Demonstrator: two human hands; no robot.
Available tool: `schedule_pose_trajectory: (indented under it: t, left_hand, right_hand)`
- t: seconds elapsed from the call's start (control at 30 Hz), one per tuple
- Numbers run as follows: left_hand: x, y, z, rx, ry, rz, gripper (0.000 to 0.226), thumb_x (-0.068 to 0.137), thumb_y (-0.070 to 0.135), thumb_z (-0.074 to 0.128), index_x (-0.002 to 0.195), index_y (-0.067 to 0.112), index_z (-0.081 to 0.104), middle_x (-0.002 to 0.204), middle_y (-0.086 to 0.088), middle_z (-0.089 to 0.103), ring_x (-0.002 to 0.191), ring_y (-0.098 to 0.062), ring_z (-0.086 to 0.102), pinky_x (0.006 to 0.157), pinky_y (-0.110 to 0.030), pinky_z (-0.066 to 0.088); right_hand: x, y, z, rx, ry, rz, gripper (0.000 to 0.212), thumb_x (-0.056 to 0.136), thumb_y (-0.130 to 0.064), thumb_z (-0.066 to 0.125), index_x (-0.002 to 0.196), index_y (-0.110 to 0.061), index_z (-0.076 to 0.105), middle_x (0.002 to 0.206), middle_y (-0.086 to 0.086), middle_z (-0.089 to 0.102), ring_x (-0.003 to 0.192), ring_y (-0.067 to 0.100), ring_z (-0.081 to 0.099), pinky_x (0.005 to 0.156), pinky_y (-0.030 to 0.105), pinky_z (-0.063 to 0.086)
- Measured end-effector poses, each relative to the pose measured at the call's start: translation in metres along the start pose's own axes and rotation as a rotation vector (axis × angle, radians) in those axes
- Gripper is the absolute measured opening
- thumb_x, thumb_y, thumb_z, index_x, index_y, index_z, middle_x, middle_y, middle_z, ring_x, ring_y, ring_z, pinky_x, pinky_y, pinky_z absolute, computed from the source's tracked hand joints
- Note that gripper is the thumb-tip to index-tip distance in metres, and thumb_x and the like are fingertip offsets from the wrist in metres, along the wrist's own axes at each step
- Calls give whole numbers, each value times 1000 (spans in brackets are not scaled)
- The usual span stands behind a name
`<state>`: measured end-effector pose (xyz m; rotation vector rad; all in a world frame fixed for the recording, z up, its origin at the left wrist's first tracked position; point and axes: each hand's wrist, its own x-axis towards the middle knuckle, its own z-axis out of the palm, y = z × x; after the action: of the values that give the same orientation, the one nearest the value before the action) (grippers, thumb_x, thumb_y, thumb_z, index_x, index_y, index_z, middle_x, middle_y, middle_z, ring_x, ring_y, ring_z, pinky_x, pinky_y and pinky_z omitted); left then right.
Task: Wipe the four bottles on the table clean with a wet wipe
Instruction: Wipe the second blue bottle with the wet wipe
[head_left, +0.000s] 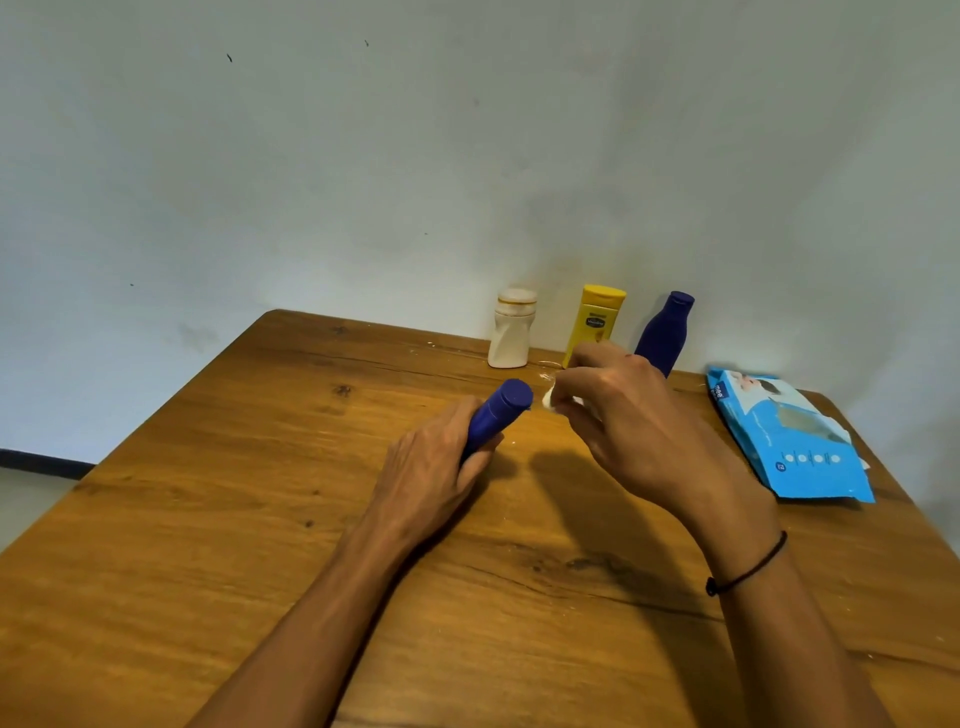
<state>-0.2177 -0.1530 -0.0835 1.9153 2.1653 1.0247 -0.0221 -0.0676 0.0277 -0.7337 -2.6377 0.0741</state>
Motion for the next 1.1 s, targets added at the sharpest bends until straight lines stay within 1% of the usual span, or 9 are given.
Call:
schedule_pose_trajectory:
  t: [0.13,0.2,0.27,0.43,0.57,0.7,0.87,1.0,1.1]
  left_hand:
    - [0,1,0,-6,10,12,26,102,34,62,125,26,50,97,12,55,76,-6,50,66,-17,32]
    - [0,1,1,3,37,16,25,101,32,63,122,28,50,95,13,55,74,-8,48,63,-19,31]
    - [1,1,2,16,45,19,25,101,33,63,122,28,50,94,14,54,73,-7,47,62,-13,28]
    - [0,-1,2,-47,-7,1,34,102,35,60,133,26,49,105,9,60,87,-8,59,76,-24,45]
    - [0,1,2,-7,6,7,32,103,37,60,130,24,50,101,12,55,78,-2,50,69,-10,32]
    - [2,3,2,-12,9,6,29,103,37,59,128,24,50,97,12,55,71,1,48,64,-10,30]
    - [0,2,1,-36,29,36,29,102,42,53,126,28,49,98,9,60,80,-9,58,71,-29,49]
    - [0,1,2,-10,42,45,22,102,41,55,119,31,46,94,12,57,77,-12,56,70,-34,49]
    - [2,0,3,0,37,44,23,103,40,56,121,30,46,96,12,56,78,-9,55,70,-27,44]
  right_hand:
    - [-3,6,7,171,115,55,11,96,-16,72,105,-16,76,106,-3,63,92,7,57,73,14,43]
    - [-1,5,7,276,206,56,12,94,-19,74,105,-16,77,104,-4,66,92,6,60,74,13,45]
    - [1,1,7,342,246,31,14,94,-21,75,106,-16,78,105,-5,67,96,6,61,77,15,48]
    - [3,-13,14,242,110,-55,16,94,-14,73,110,-16,77,110,-1,64,99,9,57,79,20,49]
    - [4,-8,9,170,80,-36,17,93,-12,74,110,-16,76,111,1,64,100,12,56,76,18,43]
    - [4,-17,17,86,163,-38,14,94,-14,73,108,-14,75,109,2,64,100,14,58,77,22,46]
    - [8,-22,26,394,274,29,14,96,-17,73,109,-19,77,106,-8,69,101,4,63,84,15,52]
    - [10,-20,28,925,386,185,13,94,-6,72,105,-12,75,98,-6,75,100,11,71,83,24,59]
    - [8,-16,28,869,322,191,12,93,-6,74,102,-12,75,97,-6,74,99,10,71,83,26,59]
